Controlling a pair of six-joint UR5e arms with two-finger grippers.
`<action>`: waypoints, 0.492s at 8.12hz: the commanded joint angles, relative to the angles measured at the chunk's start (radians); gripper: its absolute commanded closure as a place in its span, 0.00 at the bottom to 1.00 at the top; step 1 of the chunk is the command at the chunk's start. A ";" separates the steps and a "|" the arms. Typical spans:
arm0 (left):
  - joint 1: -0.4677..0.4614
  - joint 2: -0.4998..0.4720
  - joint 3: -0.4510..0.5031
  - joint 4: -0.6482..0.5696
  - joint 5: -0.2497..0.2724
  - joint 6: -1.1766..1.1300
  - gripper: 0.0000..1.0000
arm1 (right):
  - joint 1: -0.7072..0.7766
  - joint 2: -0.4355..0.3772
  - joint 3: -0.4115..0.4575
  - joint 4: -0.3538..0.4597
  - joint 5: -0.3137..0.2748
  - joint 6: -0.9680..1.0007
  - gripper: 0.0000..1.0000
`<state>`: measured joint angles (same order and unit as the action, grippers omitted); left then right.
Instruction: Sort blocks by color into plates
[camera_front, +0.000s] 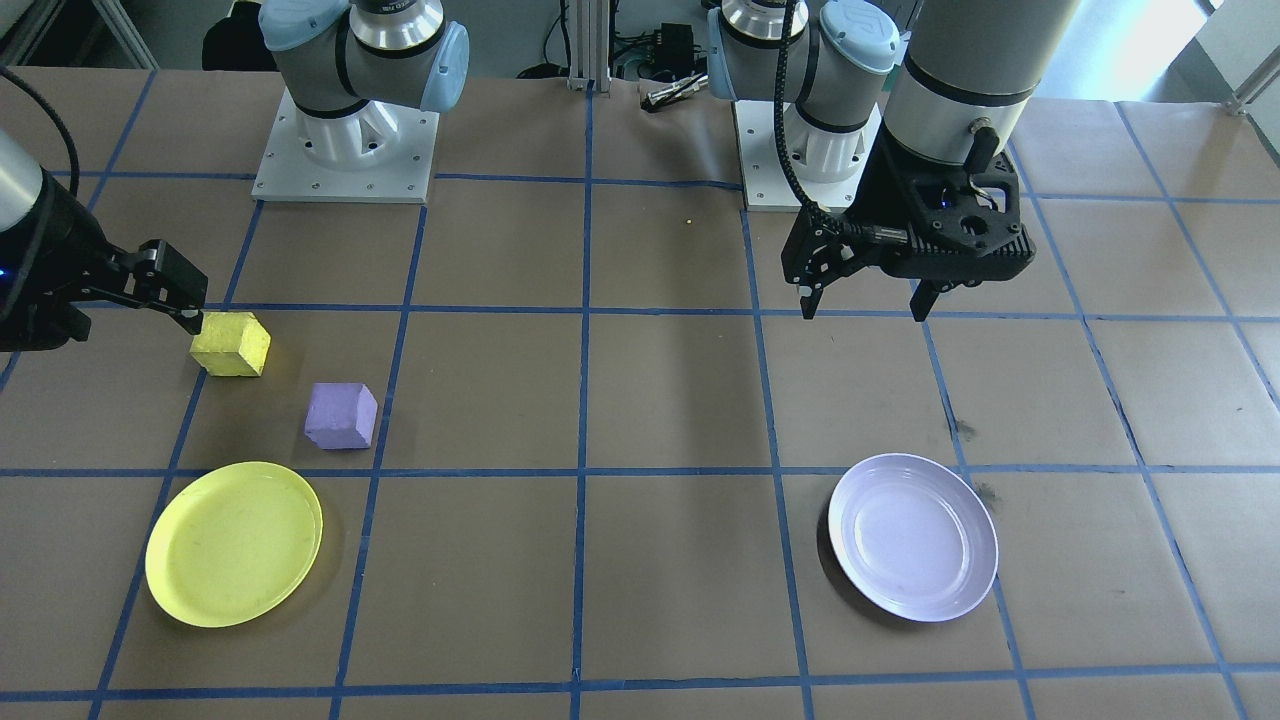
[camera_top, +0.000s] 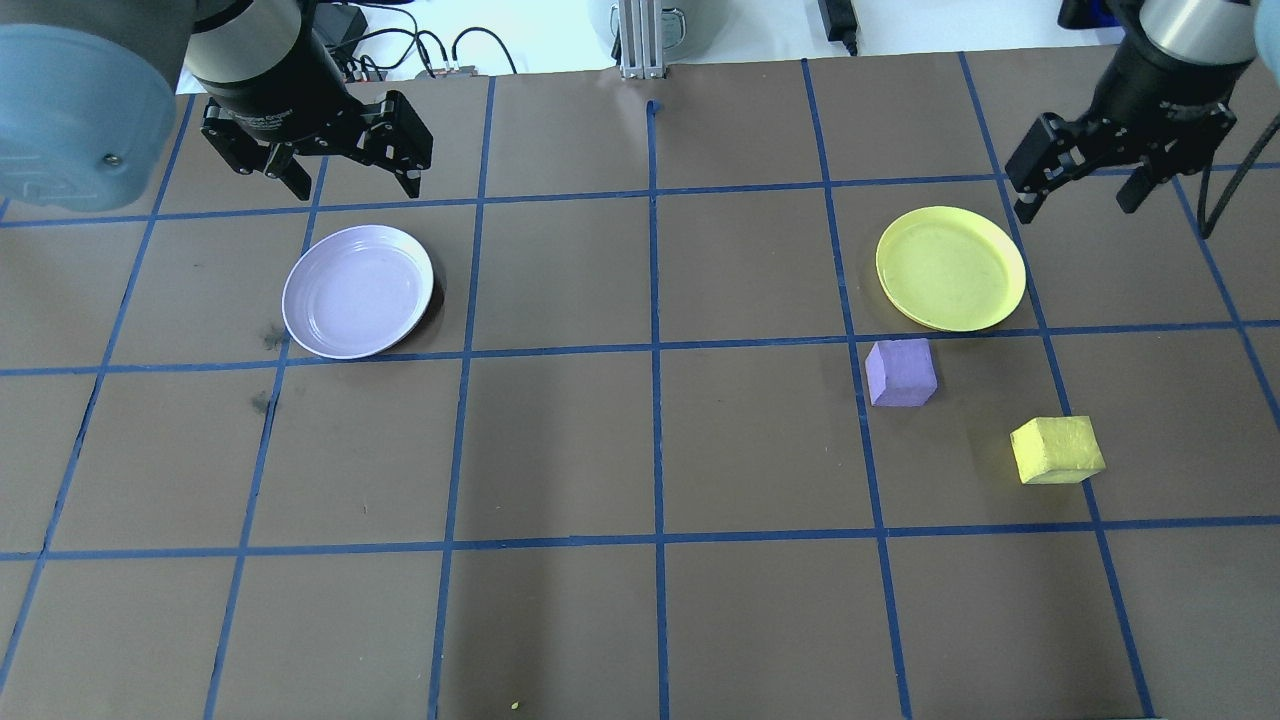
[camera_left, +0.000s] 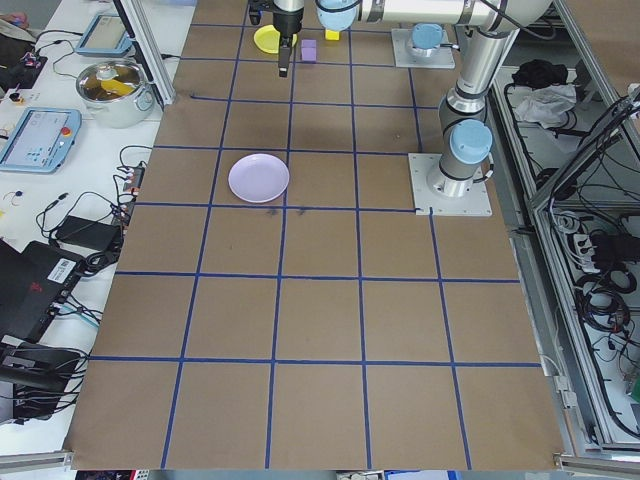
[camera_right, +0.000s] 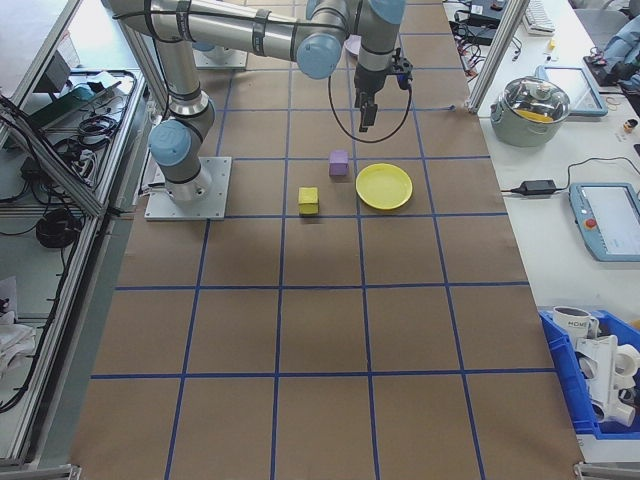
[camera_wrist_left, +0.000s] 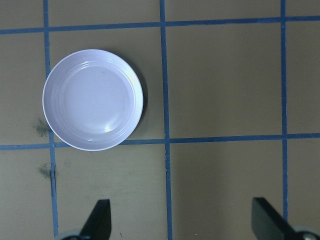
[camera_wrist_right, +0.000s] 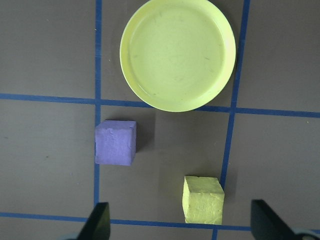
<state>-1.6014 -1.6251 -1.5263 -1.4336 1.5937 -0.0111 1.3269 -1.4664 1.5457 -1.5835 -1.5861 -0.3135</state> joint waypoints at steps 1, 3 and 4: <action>0.001 -0.001 0.000 0.001 0.000 0.002 0.00 | -0.136 -0.012 0.265 -0.134 -0.012 -0.071 0.00; 0.001 -0.001 0.000 0.001 0.000 0.000 0.00 | -0.198 -0.005 0.487 -0.327 -0.075 -0.122 0.00; 0.001 -0.001 0.000 0.001 -0.001 0.000 0.00 | -0.202 0.007 0.529 -0.332 -0.074 -0.124 0.00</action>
<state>-1.6000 -1.6259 -1.5263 -1.4328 1.5932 -0.0105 1.1576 -1.4733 1.9385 -1.8436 -1.6445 -0.4175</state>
